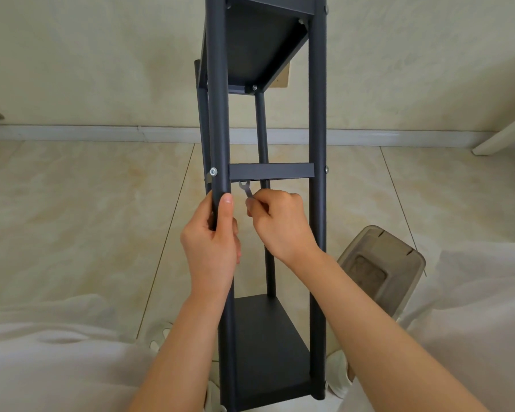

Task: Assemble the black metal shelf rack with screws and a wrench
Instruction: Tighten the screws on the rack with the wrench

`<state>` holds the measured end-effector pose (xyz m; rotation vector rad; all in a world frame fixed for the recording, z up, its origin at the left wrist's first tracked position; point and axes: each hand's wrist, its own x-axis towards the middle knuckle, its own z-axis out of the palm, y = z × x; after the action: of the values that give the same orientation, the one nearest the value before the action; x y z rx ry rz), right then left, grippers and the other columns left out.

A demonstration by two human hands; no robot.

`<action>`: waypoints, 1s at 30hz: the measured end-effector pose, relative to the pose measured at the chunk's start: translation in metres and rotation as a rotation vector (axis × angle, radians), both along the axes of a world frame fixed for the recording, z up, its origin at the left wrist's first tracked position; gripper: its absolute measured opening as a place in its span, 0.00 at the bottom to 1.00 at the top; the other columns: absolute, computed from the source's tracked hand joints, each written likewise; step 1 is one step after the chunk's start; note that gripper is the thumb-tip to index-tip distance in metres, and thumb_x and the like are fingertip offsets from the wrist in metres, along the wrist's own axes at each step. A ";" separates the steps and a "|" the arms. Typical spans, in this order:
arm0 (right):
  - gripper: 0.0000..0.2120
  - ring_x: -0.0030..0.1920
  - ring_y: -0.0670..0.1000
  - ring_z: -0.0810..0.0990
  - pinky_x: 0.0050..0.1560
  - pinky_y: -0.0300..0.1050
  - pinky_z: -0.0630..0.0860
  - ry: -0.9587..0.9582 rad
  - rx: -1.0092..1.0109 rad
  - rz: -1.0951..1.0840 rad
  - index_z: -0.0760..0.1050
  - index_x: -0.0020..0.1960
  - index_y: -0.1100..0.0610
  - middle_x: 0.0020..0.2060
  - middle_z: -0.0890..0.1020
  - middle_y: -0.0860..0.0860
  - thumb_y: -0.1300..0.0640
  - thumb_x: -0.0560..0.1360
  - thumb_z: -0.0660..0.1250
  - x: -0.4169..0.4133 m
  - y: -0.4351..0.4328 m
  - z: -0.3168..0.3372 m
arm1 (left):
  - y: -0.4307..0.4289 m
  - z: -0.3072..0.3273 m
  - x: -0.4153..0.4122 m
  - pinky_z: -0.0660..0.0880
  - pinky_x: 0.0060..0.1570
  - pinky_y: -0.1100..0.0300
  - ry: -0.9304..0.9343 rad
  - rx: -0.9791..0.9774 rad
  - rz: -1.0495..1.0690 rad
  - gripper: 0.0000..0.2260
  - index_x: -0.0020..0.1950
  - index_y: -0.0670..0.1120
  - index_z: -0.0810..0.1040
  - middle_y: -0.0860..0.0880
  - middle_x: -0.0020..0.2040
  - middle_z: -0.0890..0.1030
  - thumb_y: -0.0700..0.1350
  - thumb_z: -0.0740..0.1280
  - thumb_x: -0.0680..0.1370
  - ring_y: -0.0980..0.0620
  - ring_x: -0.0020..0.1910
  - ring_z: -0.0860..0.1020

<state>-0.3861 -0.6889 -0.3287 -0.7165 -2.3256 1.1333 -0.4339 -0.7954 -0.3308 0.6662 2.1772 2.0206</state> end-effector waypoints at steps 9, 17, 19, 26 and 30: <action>0.15 0.30 0.50 0.74 0.33 0.36 0.70 0.033 0.002 0.024 0.78 0.38 0.63 0.30 0.78 0.55 0.60 0.80 0.61 -0.005 -0.001 0.011 | 0.001 -0.003 0.000 0.67 0.19 0.62 -0.027 0.004 -0.008 0.12 0.46 0.46 0.78 0.43 0.27 0.71 0.51 0.62 0.83 0.52 0.20 0.69; 0.12 0.30 0.48 0.74 0.34 0.30 0.70 0.101 -0.010 -0.037 0.82 0.42 0.63 0.32 0.81 0.54 0.61 0.80 0.63 -0.006 -0.005 0.010 | 0.001 -0.004 0.000 0.67 0.20 0.65 -0.003 -0.005 -0.008 0.12 0.48 0.47 0.78 0.43 0.28 0.72 0.53 0.61 0.83 0.52 0.20 0.69; 0.12 0.29 0.48 0.75 0.35 0.31 0.71 0.121 -0.021 -0.045 0.82 0.43 0.64 0.32 0.82 0.54 0.61 0.80 0.64 -0.006 -0.007 0.010 | 0.001 -0.003 0.002 0.67 0.20 0.65 0.005 -0.007 -0.012 0.14 0.47 0.46 0.78 0.44 0.28 0.72 0.54 0.61 0.82 0.52 0.20 0.70; 0.15 0.33 0.50 0.79 0.38 0.37 0.74 0.139 -0.062 -0.017 0.80 0.38 0.65 0.30 0.81 0.55 0.61 0.81 0.63 -0.007 -0.008 0.005 | 0.001 -0.001 0.002 0.67 0.21 0.65 0.005 -0.002 -0.020 0.16 0.45 0.47 0.77 0.48 0.26 0.72 0.58 0.61 0.80 0.52 0.19 0.70; 0.14 0.33 0.49 0.79 0.38 0.35 0.74 0.180 -0.080 -0.028 0.81 0.40 0.66 0.30 0.81 0.55 0.61 0.81 0.64 -0.007 -0.008 0.002 | 0.000 -0.001 0.003 0.67 0.21 0.65 -0.004 0.002 -0.026 0.15 0.44 0.46 0.77 0.47 0.26 0.72 0.57 0.61 0.81 0.53 0.20 0.70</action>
<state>-0.3928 -0.6966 -0.3266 -0.6449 -2.1257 1.2310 -0.4311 -0.7951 -0.3315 0.6859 2.1533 2.0095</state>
